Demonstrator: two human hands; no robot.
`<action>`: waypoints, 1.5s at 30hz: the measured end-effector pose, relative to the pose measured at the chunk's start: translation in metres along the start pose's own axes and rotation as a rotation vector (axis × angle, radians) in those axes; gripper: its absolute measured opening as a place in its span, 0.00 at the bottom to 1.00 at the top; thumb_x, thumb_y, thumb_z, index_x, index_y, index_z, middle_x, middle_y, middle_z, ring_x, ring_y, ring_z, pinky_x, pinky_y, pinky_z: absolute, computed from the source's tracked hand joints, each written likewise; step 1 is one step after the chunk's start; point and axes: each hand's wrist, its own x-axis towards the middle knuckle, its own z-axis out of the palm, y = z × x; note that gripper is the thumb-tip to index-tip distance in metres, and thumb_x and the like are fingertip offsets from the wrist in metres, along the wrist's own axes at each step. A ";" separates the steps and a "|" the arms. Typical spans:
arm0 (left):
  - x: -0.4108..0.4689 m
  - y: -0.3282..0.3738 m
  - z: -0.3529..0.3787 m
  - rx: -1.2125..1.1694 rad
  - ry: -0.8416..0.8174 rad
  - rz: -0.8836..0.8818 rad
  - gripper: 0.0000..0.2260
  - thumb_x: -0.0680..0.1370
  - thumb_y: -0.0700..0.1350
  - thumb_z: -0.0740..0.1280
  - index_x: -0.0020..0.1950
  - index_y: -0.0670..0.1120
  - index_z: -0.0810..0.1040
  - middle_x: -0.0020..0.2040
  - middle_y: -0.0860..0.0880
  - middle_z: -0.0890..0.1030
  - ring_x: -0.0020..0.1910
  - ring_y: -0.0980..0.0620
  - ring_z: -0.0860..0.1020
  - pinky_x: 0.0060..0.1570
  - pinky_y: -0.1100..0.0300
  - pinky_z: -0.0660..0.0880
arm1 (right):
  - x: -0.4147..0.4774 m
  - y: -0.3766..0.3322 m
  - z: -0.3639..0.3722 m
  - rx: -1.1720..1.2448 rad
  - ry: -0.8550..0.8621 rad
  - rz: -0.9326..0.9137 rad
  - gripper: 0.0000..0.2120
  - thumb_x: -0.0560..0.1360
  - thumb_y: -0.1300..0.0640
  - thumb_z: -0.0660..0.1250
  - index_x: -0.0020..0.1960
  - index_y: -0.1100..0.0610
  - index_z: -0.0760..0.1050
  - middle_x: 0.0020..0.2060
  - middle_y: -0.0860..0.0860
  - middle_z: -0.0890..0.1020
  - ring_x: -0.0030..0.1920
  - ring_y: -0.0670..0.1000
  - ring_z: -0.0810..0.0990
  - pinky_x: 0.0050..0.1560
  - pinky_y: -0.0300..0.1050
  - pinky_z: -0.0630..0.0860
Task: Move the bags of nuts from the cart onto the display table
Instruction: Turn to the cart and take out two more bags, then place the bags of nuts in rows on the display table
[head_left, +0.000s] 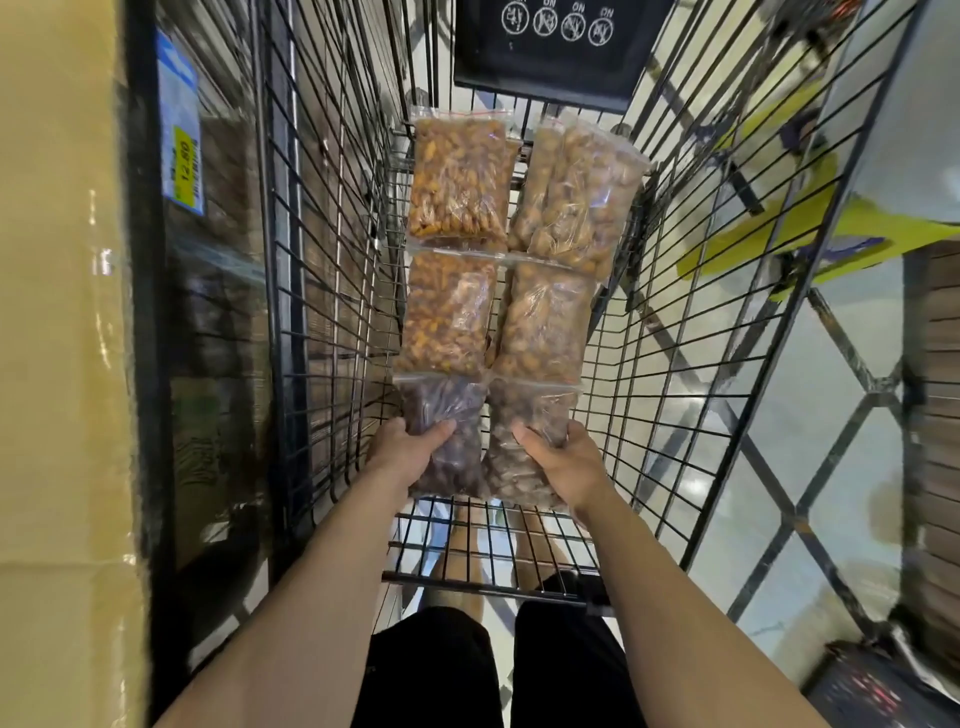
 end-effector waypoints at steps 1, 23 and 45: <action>-0.009 0.001 -0.001 -0.018 -0.007 0.009 0.20 0.73 0.57 0.79 0.59 0.49 0.81 0.55 0.45 0.87 0.52 0.42 0.86 0.59 0.40 0.82 | -0.005 -0.001 -0.001 0.003 0.001 -0.003 0.32 0.70 0.38 0.83 0.65 0.54 0.78 0.50 0.53 0.90 0.44 0.57 0.91 0.44 0.56 0.88; -0.220 0.110 -0.057 -0.248 0.030 0.588 0.18 0.75 0.51 0.80 0.62 0.48 0.83 0.55 0.50 0.88 0.53 0.51 0.88 0.49 0.55 0.84 | -0.178 -0.141 -0.043 0.170 -0.013 -0.434 0.44 0.63 0.32 0.84 0.72 0.48 0.73 0.65 0.52 0.85 0.61 0.57 0.88 0.56 0.60 0.87; -0.437 0.145 -0.061 -0.496 0.291 1.026 0.13 0.76 0.48 0.79 0.58 0.48 0.83 0.47 0.47 0.89 0.39 0.53 0.88 0.35 0.61 0.83 | -0.319 -0.266 -0.100 -0.056 -0.175 -0.906 0.57 0.55 0.21 0.80 0.76 0.47 0.72 0.69 0.48 0.82 0.66 0.52 0.84 0.67 0.61 0.82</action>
